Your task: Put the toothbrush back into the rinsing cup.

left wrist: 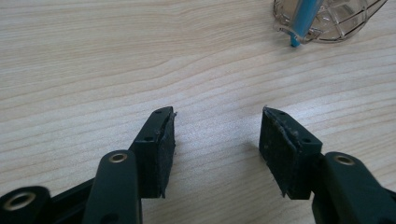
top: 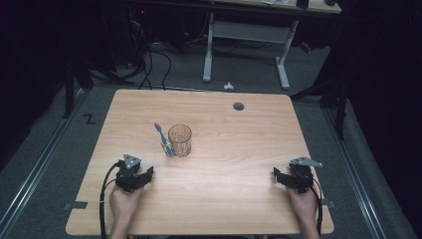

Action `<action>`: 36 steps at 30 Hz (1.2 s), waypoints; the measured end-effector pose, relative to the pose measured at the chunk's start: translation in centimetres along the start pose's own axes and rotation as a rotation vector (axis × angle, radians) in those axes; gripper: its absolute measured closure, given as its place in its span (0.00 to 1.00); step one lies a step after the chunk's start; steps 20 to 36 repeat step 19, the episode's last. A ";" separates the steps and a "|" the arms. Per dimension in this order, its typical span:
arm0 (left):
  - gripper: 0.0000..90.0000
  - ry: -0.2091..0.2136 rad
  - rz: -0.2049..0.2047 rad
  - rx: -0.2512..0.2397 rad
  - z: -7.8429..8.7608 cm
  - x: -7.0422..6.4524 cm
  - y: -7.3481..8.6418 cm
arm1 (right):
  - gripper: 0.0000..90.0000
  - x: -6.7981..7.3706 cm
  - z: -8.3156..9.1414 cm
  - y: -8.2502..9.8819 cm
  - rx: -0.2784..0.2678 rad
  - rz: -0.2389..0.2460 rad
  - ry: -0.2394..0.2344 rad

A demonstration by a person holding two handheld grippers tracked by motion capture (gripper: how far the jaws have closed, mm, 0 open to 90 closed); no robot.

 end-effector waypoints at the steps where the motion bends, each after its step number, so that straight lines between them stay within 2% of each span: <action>1: 0.51 -0.004 -0.002 -0.002 0.0 0.0 0.0 | 0.34 0.0 0.0 0.0 -0.001 0.001 -0.001; 7: 0.48 -0.042 -0.013 -0.004 -0.1 -0.3 0.1 | 0.34 0.0 0.0 0.0 0.000 0.001 -0.001; 9: 0.45 -0.038 0.002 -0.002 -0.1 -0.2 0.2 | 0.34 0.0 0.0 0.0 0.000 0.001 -0.001; 14: 0.42 -0.044 0.005 0.003 -0.1 -0.3 0.2 | 0.34 0.0 0.0 0.0 -0.001 0.001 -0.001; 36: 0.41 -0.043 0.006 0.003 -0.1 -0.3 0.2 | 0.34 0.0 0.0 0.0 0.000 0.001 -0.002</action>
Point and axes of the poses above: each handheld gripper's, and its own axes: z roughly backward along the jaws, y roughly out of its underside, x roughly to its left, the point moved 1 cm from there along -z, roughly forward along the jaws, and after that the axes turned 12 degrees about -z, right-handed, at the moved point
